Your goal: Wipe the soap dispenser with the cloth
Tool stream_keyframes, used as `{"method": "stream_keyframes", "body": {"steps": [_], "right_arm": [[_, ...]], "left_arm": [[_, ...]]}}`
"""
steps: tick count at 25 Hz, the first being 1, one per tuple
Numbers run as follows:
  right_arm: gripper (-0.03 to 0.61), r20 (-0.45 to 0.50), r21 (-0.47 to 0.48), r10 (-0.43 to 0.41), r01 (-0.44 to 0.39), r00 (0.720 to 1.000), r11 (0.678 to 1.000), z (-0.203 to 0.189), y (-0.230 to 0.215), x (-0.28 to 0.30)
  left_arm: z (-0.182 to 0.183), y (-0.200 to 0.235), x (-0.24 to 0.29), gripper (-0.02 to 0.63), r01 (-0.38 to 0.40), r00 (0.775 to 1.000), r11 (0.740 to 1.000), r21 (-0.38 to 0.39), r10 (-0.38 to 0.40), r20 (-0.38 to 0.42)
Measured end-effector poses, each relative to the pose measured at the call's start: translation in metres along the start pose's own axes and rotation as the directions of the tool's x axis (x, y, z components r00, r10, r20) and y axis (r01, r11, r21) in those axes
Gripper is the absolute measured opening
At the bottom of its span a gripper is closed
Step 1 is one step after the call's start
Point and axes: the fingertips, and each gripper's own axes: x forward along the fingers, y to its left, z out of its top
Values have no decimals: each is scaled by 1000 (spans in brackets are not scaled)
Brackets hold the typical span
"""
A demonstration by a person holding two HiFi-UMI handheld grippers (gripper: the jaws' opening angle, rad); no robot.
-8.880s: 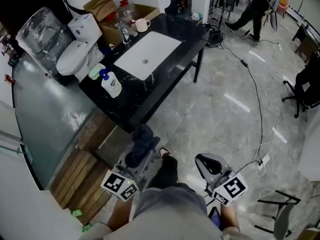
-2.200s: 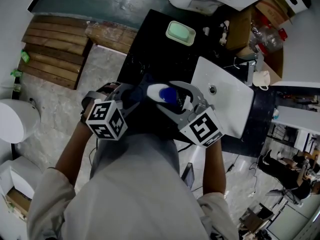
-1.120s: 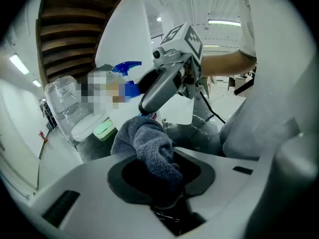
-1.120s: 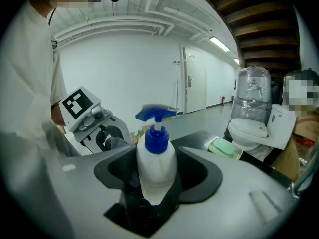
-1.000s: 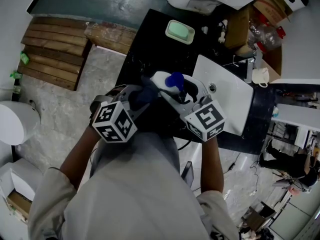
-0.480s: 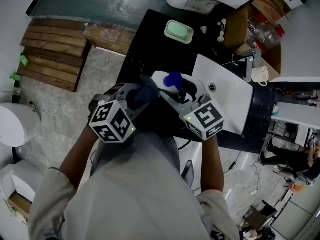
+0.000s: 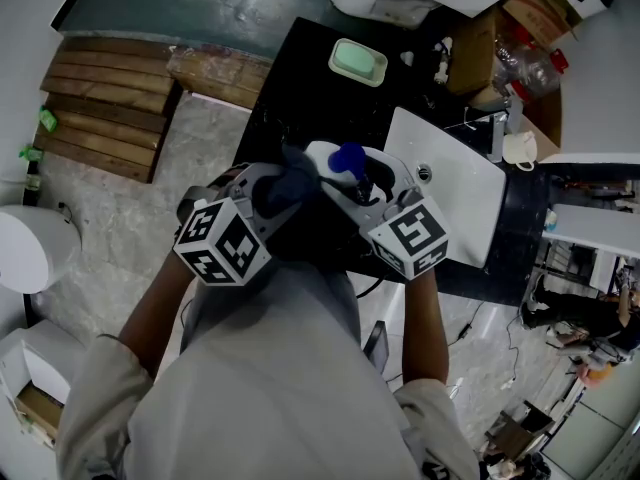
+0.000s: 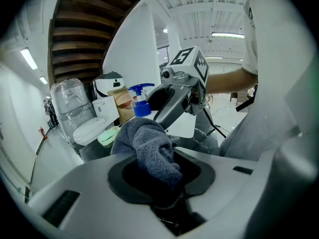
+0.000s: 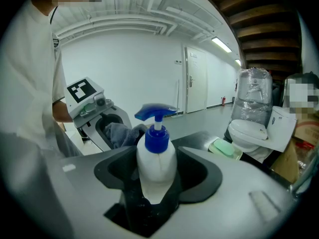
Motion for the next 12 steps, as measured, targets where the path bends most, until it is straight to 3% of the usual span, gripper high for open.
{"method": "stream_keyframes", "body": {"steps": [12], "right_arm": [[244,-2,-11,6,-6,1000,1000,2,2,1]], "left_arm": [[11,10,-13,109,-43,999,999,24,42,19]]}}
